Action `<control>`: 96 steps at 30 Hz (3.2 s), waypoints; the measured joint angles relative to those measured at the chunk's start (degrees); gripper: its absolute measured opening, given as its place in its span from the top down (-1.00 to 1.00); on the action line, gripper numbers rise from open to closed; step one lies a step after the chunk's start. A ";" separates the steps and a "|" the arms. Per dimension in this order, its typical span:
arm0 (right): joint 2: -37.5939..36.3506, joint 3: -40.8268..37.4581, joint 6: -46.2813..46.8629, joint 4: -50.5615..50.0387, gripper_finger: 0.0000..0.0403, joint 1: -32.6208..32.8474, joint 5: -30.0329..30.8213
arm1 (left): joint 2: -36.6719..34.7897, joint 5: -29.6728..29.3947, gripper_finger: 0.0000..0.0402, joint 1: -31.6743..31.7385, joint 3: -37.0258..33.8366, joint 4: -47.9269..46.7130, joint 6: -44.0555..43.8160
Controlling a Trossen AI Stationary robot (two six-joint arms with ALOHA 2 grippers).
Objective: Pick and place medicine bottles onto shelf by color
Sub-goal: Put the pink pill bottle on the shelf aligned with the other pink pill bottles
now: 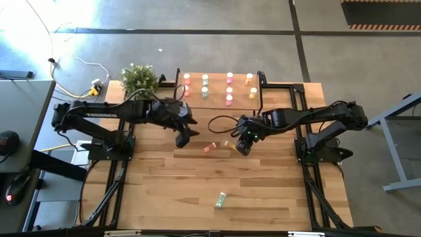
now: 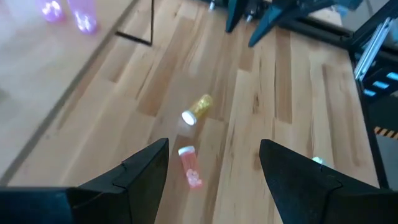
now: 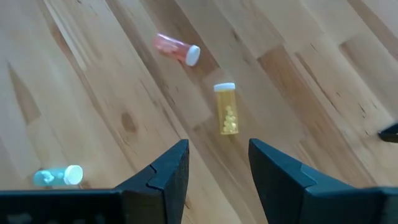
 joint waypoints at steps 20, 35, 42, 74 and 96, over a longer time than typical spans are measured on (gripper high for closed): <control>-12.85 -0.09 0.04 -3.35 0.22 -0.11 7.58 | 17.98 -9.23 -0.21 -10.36 0.00 8.28 -4.57; -13.38 -0.09 -1.23 -4.13 0.22 -0.11 7.89 | 31.41 -13.08 -0.21 -10.28 -0.02 11.85 -5.70; -13.38 -0.09 -1.23 -4.16 0.22 -0.11 7.98 | 34.76 -14.45 -0.21 -9.47 0.00 12.06 -7.61; -13.38 -0.09 -0.16 -2.63 0.22 -0.11 7.99 | 37.21 -10.70 0.50 -8.11 -0.03 11.97 -7.75; -13.38 -0.09 -2.06 19.69 0.06 -0.13 7.10 | 13.41 -6.50 0.52 -8.40 -1.33 13.61 -3.40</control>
